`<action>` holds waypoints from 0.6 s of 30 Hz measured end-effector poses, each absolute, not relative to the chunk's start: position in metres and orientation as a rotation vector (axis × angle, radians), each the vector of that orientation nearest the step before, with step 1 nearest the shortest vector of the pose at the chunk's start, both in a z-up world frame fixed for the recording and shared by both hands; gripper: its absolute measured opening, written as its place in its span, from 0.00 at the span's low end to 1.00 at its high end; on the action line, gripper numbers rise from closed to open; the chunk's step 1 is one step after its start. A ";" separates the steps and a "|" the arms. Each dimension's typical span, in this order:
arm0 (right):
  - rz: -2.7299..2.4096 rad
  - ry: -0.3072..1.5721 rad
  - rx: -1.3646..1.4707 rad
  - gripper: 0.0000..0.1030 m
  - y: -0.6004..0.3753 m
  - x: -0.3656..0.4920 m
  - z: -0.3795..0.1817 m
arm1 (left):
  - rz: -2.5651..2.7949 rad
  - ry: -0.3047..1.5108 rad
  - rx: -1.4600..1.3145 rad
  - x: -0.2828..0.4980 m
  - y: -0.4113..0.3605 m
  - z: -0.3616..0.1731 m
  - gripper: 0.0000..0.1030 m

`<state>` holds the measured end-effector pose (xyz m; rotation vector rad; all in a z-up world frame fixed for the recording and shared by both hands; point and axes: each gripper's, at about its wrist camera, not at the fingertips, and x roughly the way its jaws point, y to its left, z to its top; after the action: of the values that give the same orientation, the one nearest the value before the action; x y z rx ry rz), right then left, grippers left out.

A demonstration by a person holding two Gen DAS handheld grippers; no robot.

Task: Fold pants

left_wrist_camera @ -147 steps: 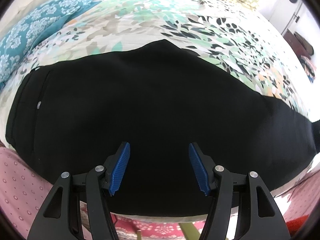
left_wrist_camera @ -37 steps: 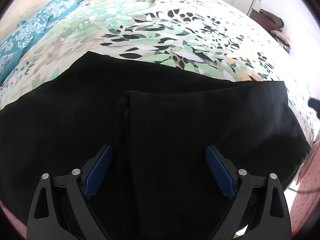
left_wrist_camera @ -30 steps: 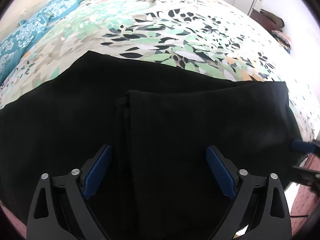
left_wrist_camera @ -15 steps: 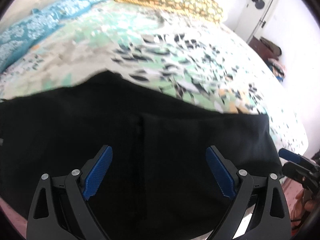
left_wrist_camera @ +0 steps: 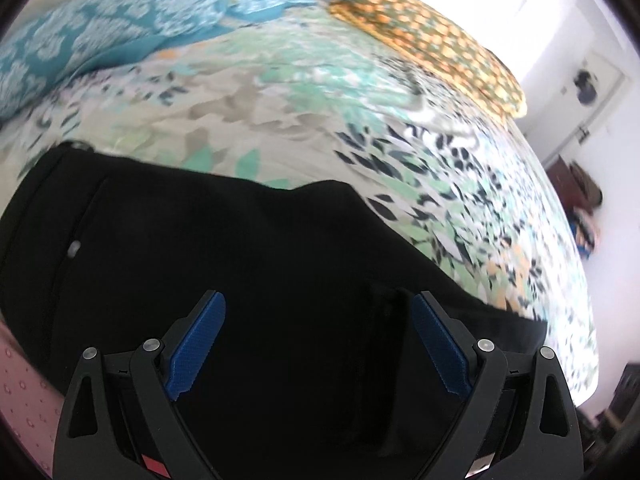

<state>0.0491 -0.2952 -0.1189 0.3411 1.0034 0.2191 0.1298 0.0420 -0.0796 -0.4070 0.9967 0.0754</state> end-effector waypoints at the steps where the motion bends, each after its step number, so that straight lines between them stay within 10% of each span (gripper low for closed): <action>1: 0.217 1.005 0.345 0.94 -0.296 0.049 -0.119 | 0.082 0.998 -0.422 0.129 0.045 -0.080 0.92; 18: 0.236 1.005 0.380 0.94 -0.294 0.055 -0.118 | 0.110 1.023 -0.375 0.121 0.049 -0.080 0.92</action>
<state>0.0553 -0.2941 -0.1177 0.3801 1.0050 0.2365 0.1210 0.0485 -0.0797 -0.3747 1.0226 0.1101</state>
